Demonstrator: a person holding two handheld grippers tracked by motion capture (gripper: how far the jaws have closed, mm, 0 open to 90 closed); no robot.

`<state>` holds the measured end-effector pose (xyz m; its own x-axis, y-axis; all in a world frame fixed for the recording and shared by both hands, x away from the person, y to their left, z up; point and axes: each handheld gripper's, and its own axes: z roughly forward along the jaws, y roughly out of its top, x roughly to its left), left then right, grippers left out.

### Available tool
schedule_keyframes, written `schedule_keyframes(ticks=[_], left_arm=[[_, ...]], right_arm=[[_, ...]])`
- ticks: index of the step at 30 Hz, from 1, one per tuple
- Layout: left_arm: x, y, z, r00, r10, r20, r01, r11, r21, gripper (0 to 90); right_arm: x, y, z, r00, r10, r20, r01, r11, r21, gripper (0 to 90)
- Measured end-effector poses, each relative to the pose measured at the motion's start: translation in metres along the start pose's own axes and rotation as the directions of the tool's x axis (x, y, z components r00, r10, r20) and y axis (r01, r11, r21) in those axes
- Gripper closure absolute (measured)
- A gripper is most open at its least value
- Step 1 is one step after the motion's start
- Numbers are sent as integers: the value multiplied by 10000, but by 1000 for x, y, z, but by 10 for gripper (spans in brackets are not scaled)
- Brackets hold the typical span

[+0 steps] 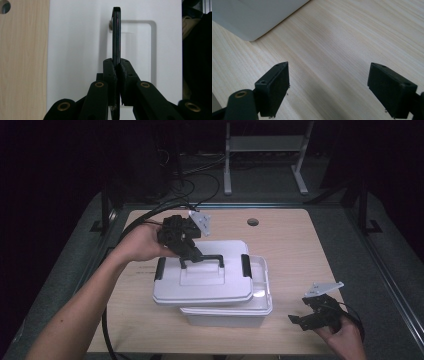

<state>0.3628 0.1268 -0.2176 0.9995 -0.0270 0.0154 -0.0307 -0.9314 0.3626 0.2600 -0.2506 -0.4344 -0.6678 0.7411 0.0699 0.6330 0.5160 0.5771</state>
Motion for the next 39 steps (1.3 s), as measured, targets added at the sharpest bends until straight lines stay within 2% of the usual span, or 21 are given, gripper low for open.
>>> schedule_keyframes(ticks=[10, 18, 25, 32, 39], left_arm=[[3, 13, 9, 9998, 194, 75, -194, 9998, -50, 850], [6, 24, 18, 9997, 195, 150, -193, 9997, -126, 850], [7, 35, 30, 9993, 294, 246, -296, 9995, 86, 850], [10, 35, 41, 9991, 188, 374, -197, 9995, 227, 850], [8, 37, 39, 9988, 288, 389, -295, 9994, 188, 850]], right_arm=[[-1, -2, 0, 10000, 70, -19, -70, 10000, 17, 170], [-1, -2, -1, 10000, 66, 21, -66, 10000, 8, 170], [-1, -3, -3, 9999, 84, 76, -84, 9999, -58, 170], [-2, -3, -6, 9998, 141, 143, -138, 9997, -183, 170], [-1, -3, -4, 9999, 67, 119, -65, 9999, -112, 171]])
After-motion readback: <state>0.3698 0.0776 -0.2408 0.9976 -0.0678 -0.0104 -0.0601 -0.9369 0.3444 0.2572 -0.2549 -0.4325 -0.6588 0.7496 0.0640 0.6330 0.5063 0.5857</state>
